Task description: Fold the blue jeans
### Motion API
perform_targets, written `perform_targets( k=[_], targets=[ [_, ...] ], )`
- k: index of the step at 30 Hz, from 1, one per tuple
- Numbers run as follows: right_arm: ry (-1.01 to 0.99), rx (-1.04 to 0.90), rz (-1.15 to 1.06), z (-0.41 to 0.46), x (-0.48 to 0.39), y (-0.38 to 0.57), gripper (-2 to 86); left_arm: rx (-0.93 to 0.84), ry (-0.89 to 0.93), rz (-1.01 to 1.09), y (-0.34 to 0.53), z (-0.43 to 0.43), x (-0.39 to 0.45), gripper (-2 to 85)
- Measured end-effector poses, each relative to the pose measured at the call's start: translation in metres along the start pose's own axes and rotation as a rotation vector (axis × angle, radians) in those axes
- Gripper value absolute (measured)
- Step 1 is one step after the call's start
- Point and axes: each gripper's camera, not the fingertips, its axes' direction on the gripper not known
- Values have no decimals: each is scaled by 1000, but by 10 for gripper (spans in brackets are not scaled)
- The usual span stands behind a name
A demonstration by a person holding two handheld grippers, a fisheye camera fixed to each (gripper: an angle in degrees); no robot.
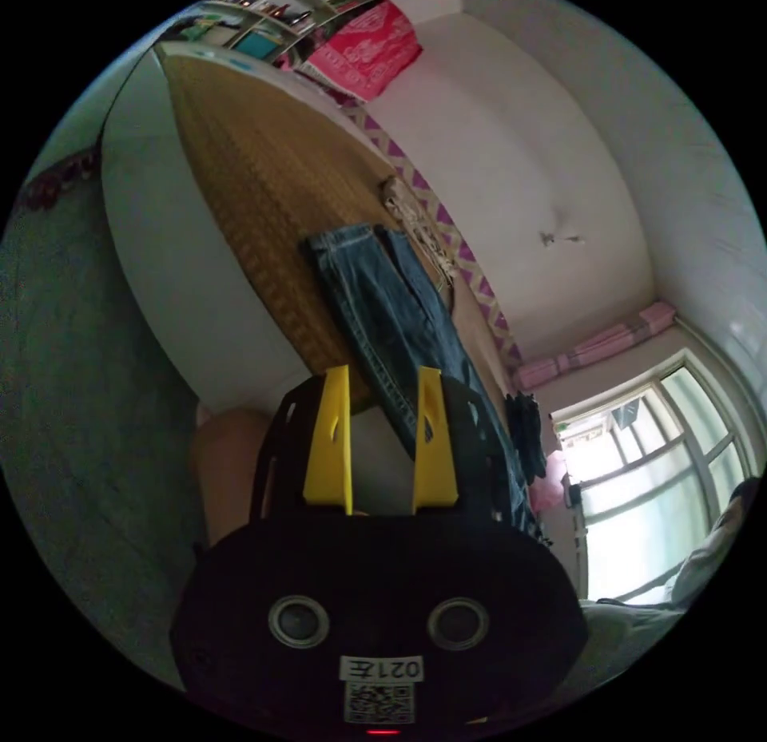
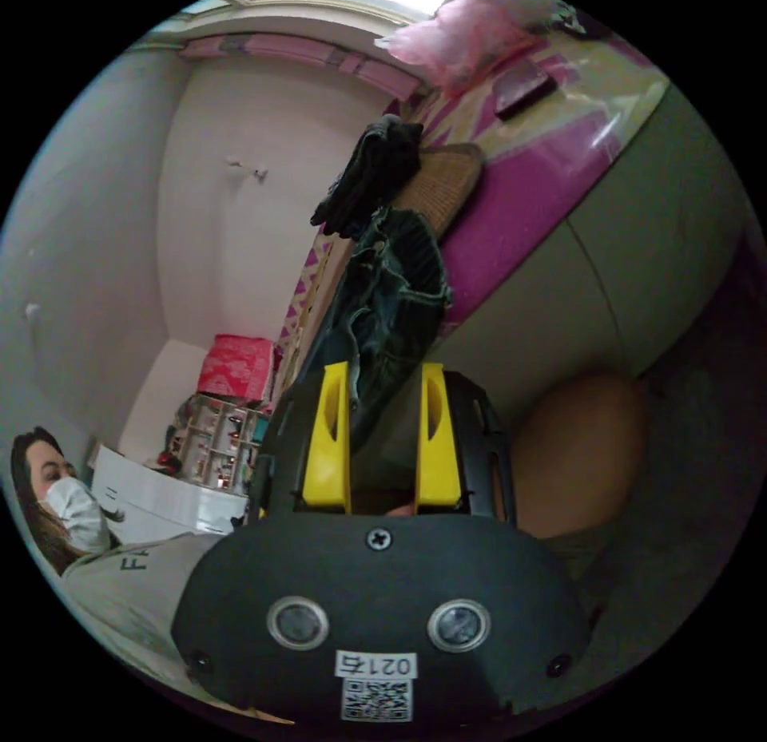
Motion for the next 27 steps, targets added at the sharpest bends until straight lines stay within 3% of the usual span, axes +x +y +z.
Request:
perform_targets(
  k=[5,18,27],
  targets=[
    [-49,52,89,-8,13,6,69,-102,60,-101,-8,19,-13,62],
    [-74,-7,78,16,11,-6,76,-55,103,-101,-49,49,-2,106],
    [-116,-13,93,26,3,-12,7,-56,141,-92,-76,67,7,-4]
  ],
)
